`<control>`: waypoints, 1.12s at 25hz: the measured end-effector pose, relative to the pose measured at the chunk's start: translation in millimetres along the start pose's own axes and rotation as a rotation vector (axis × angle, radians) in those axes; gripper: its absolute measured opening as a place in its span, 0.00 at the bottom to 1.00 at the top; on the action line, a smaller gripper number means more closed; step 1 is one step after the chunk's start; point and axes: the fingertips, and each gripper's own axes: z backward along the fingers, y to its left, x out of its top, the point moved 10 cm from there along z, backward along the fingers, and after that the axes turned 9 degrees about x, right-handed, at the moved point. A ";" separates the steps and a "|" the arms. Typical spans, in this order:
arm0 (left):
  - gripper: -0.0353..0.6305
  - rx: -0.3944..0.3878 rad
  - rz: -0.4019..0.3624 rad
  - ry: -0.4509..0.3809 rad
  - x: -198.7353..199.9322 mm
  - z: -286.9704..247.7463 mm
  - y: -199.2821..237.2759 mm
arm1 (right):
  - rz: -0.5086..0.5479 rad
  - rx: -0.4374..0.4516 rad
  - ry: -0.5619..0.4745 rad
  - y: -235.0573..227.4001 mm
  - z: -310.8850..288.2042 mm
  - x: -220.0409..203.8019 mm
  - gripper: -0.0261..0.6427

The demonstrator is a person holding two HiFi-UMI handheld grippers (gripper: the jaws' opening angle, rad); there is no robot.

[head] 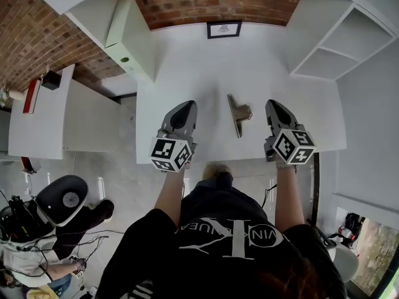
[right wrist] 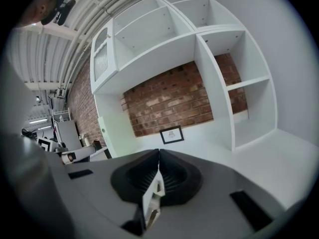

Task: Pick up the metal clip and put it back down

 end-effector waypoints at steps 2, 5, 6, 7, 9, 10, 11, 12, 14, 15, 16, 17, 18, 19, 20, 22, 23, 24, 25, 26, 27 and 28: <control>0.07 0.002 -0.002 -0.004 2.5 0.1 0.9 | 0.007 0.001 -0.007 1.2 0.4 3.2 0.06; 0.07 0.005 -0.006 -0.013 6.1 -0.2 2.4 | 0.027 0.000 -0.017 2.7 0.8 7.2 0.06; 0.07 0.006 -0.007 -0.016 7.5 -0.3 2.8 | 0.033 -0.001 -0.020 3.0 1.2 8.4 0.06; 0.07 0.007 -0.008 -0.020 9.0 -0.2 3.1 | 0.038 -0.001 -0.023 3.3 1.7 9.6 0.06; 0.07 0.009 -0.009 -0.029 12.3 0.4 3.8 | 0.049 0.000 -0.029 4.4 2.6 12.7 0.06; 0.07 0.010 -0.010 -0.033 14.0 0.6 4.2 | 0.055 0.000 -0.032 5.1 3.0 14.3 0.06; 0.07 0.011 -0.011 -0.038 15.7 0.7 4.7 | 0.061 0.000 -0.036 5.6 3.3 15.9 0.06; 0.07 0.012 -0.012 -0.042 17.3 0.7 5.1 | 0.067 -0.001 -0.039 6.1 3.6 17.6 0.06; 0.07 0.015 -0.013 -0.049 20.0 0.7 6.1 | 0.075 0.000 -0.047 6.7 4.2 20.7 0.06; 0.07 0.017 -0.014 -0.052 21.0 0.6 6.6 | 0.077 0.001 -0.050 6.8 4.5 22.0 0.06; 0.07 0.019 -0.014 -0.055 21.9 0.5 7.0 | 0.079 0.001 -0.053 6.8 4.9 23.2 0.06; 0.07 0.021 -0.015 -0.057 22.8 0.4 7.4 | 0.081 0.002 -0.056 6.8 5.2 24.3 0.06; 0.07 0.024 -0.015 -0.060 23.6 0.3 7.8 | 0.083 0.002 -0.059 6.7 5.5 25.4 0.06; 0.07 0.026 -0.016 -0.062 24.3 0.1 8.2 | 0.085 0.002 -0.061 6.7 5.8 26.6 0.06; 0.07 0.028 -0.016 -0.063 25.1 0.0 8.6 | 0.087 0.002 -0.064 6.7 6.1 27.8 0.06; 0.07 0.033 -0.017 -0.069 27.0 -0.3 9.0 | 0.094 0.003 -0.069 6.8 6.8 30.6 0.06; 0.07 0.034 -0.017 -0.072 28.0 -0.3 9.0 | 0.098 0.003 -0.072 6.8 7.3 31.8 0.06; 0.07 0.035 -0.017 -0.074 28.9 -0.2 9.0 | 0.100 0.002 -0.075 6.8 8.0 32.8 0.06; 0.07 0.036 -0.017 -0.075 29.7 0.1 9.1 | 0.102 0.003 -0.078 6.8 8.5 33.8 0.06; 0.07 0.038 -0.017 -0.076 30.5 0.3 9.1 | 0.104 0.003 -0.080 6.9 9.0 34.7 0.06; 0.07 0.039 -0.017 -0.077 31.3 0.4 9.2 | 0.107 0.004 -0.083 7.1 9.3 35.7 0.06; 0.07 0.040 -0.018 -0.080 32.4 0.6 9.4 | 0.110 0.005 -0.086 7.4 9.5 36.7 0.06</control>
